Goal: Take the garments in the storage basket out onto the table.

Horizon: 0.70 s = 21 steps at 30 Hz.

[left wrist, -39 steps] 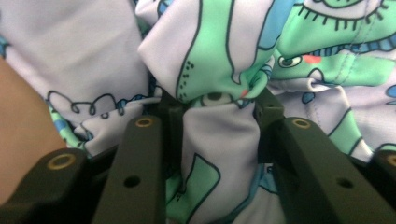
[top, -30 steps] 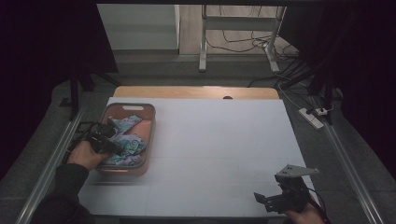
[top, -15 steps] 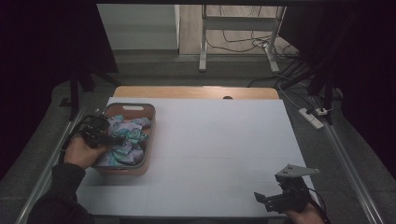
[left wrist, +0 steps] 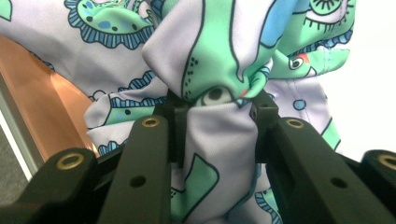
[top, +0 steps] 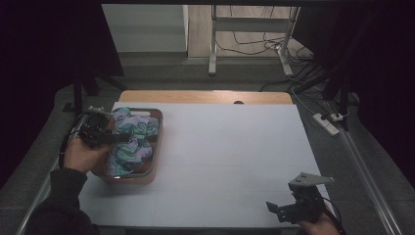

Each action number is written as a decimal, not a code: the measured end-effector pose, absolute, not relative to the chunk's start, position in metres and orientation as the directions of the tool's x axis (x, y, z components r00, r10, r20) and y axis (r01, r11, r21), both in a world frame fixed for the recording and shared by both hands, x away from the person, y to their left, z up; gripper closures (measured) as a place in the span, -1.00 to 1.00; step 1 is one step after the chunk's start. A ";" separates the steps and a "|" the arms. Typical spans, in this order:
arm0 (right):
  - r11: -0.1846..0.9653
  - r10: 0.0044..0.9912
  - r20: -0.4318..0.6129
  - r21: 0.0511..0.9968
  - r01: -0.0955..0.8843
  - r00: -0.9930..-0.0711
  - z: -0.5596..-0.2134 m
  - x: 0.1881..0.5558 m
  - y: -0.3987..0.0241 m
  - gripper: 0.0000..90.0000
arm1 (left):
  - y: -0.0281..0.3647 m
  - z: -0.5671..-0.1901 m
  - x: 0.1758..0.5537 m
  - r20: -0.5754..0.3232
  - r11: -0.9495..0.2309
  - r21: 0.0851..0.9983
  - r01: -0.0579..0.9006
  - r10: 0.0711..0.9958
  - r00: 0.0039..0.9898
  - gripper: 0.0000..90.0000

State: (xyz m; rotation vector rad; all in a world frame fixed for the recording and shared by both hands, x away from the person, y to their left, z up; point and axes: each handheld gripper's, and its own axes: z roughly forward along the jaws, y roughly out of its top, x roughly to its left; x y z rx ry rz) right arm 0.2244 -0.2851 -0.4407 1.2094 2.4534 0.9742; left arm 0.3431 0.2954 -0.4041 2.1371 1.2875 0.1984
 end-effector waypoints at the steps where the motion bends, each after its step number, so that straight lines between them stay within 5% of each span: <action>1: 0.435 0.774 0.076 0.658 0.614 -0.629 -0.441 0.224 -0.285 -1.00 | 0.295 -0.399 0.344 -0.185 -0.321 0.600 0.732 0.835 0.518 0.52; 21: 0.435 0.772 0.076 0.660 0.612 -0.631 -0.441 0.225 -0.285 -1.00 | 0.267 -0.343 0.352 -0.201 -0.300 0.723 0.622 0.770 0.605 0.52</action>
